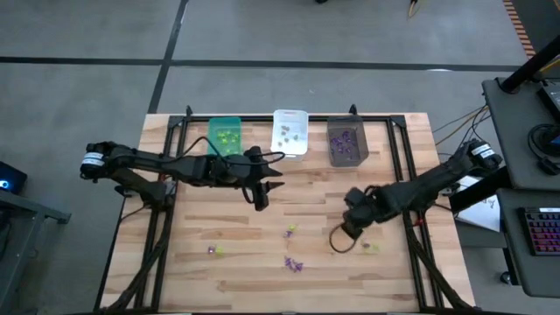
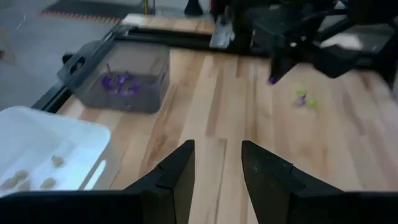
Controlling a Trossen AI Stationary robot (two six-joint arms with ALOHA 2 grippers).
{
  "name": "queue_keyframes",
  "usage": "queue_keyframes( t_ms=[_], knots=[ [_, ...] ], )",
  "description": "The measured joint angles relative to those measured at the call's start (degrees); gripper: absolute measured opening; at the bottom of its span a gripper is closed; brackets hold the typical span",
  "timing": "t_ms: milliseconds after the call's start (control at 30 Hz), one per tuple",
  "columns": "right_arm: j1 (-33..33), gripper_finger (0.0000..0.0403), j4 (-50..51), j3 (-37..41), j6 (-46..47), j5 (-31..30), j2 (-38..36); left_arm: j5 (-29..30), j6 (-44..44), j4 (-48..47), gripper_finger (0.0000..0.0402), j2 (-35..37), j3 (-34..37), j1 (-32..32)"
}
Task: Sort Halloween decoration
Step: Put the purple witch hat toy into the gray bin
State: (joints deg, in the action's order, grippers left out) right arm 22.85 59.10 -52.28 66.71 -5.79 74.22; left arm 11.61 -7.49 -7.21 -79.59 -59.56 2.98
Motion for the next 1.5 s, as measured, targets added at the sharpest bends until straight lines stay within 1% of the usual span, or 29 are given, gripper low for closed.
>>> queue_keyframes(
  t_ms=[100,300,500,733,833,933,1033,1133,1233,1333,1433,1500],
  knots=[
    [-4.25,0.0009,-0.04,-4.11,-7.53,-4.41,-0.06,-0.02,-0.1,4.79,0.0115,0.0,1.99,1.01],
    [-14.43,0.0009,0.56,-13.11,-25.28,-6.64,3.44,-0.01,-1.6,5.69,0.0115,-0.02,3.32,1.91],
    [-25.59,0.0009,1.8,-22.4,-40.59,-6.81,8.55,-0.02,-1.86,5.58,0.0115,-0.02,3.47,2.38],
    [-39.48,0.0009,7.06,-30.45,-53.94,-6.61,16.52,-0.02,-2.08,5.32,0.0115,-0.02,3.47,2.69],
    [-45.32,0.0009,8.52,-31.59,-62.16,-6.4,20.18,-0.02,-2.08,4.76,0.0115,-0.02,3.47,2.71],
    [-50.43,0.0009,8.53,-31.45,-75.02,-6.39,23.06,-0.02,-2.12,3.89,0.0115,-0.02,3.47,2.71],
    [-54.93,0.0009,8.49,-31.22,-85.1,-6.26,24.98,-0.02,-2.53,3.04,0.0115,-0.02,3.47,2.69],
    [-58.96,0.0009,7.04,-31.22,-93.24,-6.18,26.03,-0.02,-2.56,2.76,0.0115,-0.02,3.47,2.69],
    [-62.4,0.0009,5.35,-31.2,-98.97,-5.74,26.48,-0.02,-2.53,2.74,0.0115,-0.02,3.47,2.65],
    [-65.51,0.0009,4.62,-31.17,-101.99,-5.39,26.55,-0.02,-2.53,2.76,0.0115,-0.02,3.47,2.65],
    [-68.5,0.0009,3.7,-30.96,-102.52,-2.03,26.55,-0.02,-2.51,2.76,0.0115,-0.02,3.47,2.65],
    [-69.88,0.0009,1.93,-30.8,-101.74,-1.68,26.55,-0.02,-2.51,2.74,0.0115,-0.02,3.47,2.65]
  ],
)
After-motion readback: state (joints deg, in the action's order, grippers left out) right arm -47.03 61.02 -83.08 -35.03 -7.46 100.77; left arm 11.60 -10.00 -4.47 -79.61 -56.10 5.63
